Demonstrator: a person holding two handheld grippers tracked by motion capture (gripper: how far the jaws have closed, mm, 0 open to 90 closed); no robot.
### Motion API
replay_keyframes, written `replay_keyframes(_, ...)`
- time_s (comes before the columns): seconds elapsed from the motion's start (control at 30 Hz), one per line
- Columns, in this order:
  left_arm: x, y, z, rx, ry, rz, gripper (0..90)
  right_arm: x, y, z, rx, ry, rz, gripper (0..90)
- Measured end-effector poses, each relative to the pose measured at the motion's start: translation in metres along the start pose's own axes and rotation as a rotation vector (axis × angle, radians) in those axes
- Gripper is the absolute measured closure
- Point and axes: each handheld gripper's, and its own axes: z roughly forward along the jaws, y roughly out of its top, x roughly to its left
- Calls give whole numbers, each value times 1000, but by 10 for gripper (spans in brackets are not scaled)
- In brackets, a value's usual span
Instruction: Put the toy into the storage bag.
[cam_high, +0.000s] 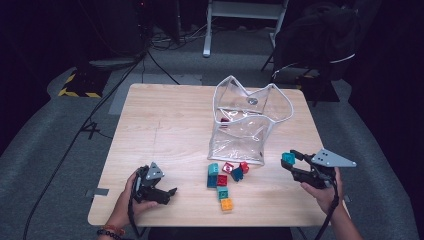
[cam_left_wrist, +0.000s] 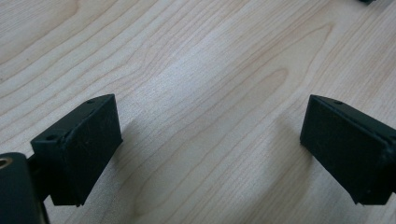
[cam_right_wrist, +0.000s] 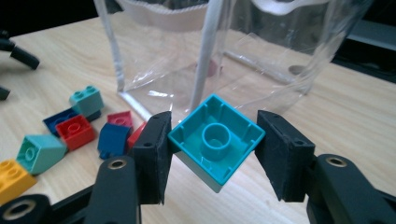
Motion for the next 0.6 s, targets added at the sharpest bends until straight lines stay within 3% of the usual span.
replay_keyframes(0.3, 0, 0, 0, 0, -1, 0, 56, -10, 24, -11, -33, -45, -20, 476)
replay_keyframes(0.5, 0, 0, 0, 0, 0, 0, 56, -19, 51, -21, -62, -69, -46, 475)
replay_keyframes(0.6, 0, 0, 0, 0, 0, 0, 56, -28, 64, -25, -87, -77, -37, 476)
